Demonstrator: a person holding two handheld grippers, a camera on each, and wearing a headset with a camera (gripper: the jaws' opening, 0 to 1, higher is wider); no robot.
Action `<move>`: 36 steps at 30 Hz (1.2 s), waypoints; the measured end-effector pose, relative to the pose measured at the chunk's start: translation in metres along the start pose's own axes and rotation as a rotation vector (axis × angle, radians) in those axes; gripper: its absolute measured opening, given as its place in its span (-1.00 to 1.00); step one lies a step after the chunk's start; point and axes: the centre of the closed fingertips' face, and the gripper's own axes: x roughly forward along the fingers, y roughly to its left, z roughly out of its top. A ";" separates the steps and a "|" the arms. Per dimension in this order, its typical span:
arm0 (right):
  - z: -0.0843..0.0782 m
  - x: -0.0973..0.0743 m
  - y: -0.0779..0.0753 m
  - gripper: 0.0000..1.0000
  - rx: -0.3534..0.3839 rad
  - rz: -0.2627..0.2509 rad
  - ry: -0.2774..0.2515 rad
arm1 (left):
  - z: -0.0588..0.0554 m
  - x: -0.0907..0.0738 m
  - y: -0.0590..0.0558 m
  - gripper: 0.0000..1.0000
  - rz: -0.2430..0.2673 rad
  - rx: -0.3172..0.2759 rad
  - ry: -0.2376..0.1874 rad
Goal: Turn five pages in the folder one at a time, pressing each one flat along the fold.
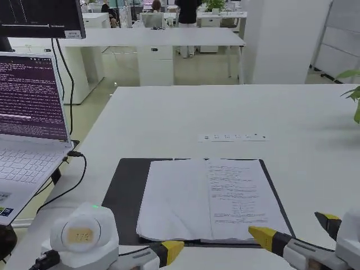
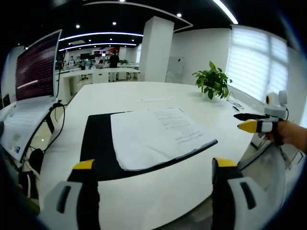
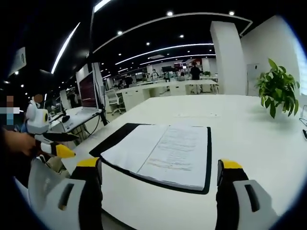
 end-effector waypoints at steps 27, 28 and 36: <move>-0.002 -0.014 -0.021 0.96 -0.036 0.000 0.031 | 0.010 0.027 -0.010 0.97 -0.034 0.073 0.023; -0.001 -0.015 -0.022 0.96 -0.032 -0.001 0.021 | 0.009 0.031 -0.014 0.92 -0.044 0.076 0.035; -0.001 -0.018 -0.038 0.93 -0.015 -0.002 0.016 | 0.006 0.062 -0.040 0.70 -0.102 0.123 0.085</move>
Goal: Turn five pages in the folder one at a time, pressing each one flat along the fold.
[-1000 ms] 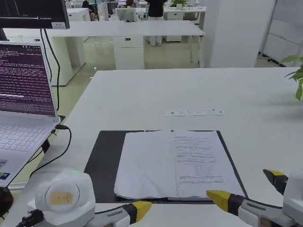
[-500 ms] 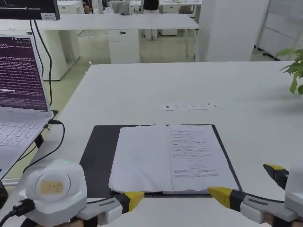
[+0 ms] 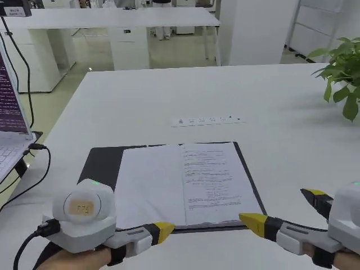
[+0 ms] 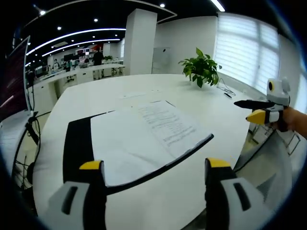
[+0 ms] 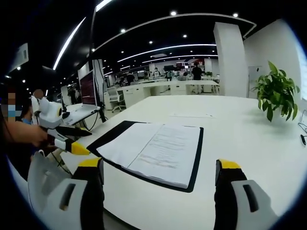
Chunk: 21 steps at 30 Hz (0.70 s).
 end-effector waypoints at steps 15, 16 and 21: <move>-0.013 -0.001 -0.014 0.87 0.032 0.005 0.021 | 0.012 0.076 -0.054 0.46 -0.123 0.109 0.035; -0.013 -0.001 -0.013 0.86 0.031 0.008 0.024 | 0.012 0.082 -0.056 0.45 -0.131 0.112 0.035; -0.017 0.002 -0.014 0.84 0.032 0.019 0.034 | 0.011 0.112 -0.069 0.35 -0.153 0.117 0.048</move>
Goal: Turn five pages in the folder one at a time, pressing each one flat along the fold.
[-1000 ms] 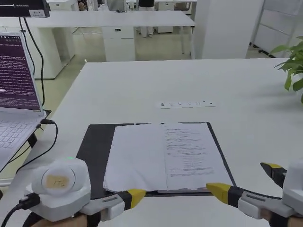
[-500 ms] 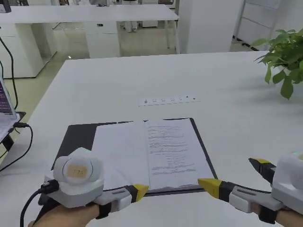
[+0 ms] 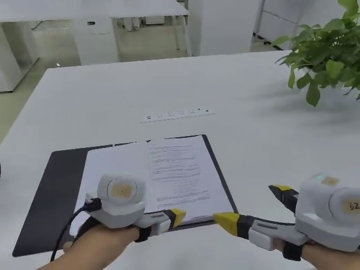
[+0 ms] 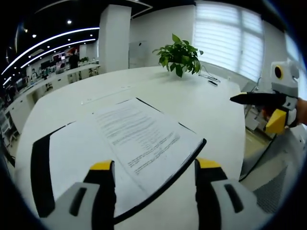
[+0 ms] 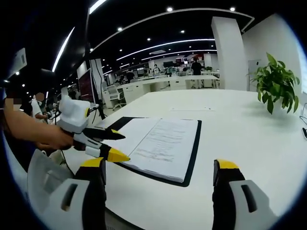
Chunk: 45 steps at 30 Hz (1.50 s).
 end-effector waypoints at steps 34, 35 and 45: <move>-0.025 0.021 -0.010 0.71 0.044 0.061 0.068 | -0.012 0.086 -0.029 0.03 0.102 0.019 -0.117; -0.026 0.022 -0.010 0.70 0.045 0.063 0.071 | -0.012 0.086 -0.029 0.03 0.101 0.017 -0.130; -0.032 0.033 -0.014 0.68 0.057 0.095 0.105 | -0.009 0.085 -0.021 -0.18 0.124 -0.022 -0.171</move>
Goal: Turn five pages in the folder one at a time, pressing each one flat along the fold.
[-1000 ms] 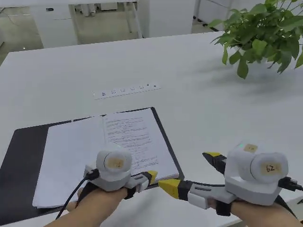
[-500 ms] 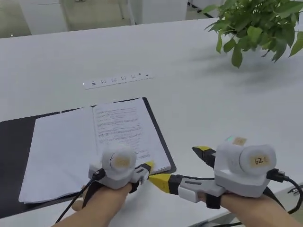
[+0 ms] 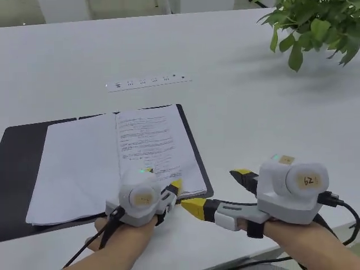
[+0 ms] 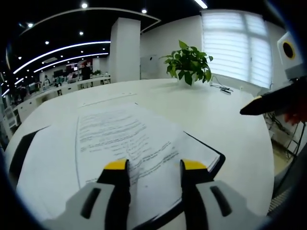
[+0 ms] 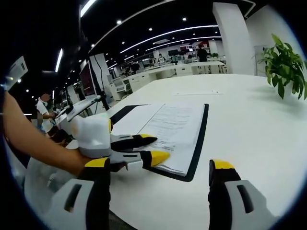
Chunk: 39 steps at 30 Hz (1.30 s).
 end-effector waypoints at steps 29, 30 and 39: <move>0.012 0.082 -0.034 -0.20 0.198 0.062 0.020 | 0.002 -0.001 0.016 -0.58 0.027 -0.118 -0.016; 0.012 0.084 -0.036 -0.23 0.206 0.063 0.027 | 0.002 -0.001 0.016 -0.58 0.026 -0.119 -0.015; 0.005 0.100 -0.050 -0.47 0.337 0.067 0.048 | 0.002 -0.001 0.016 -0.59 0.024 -0.124 -0.015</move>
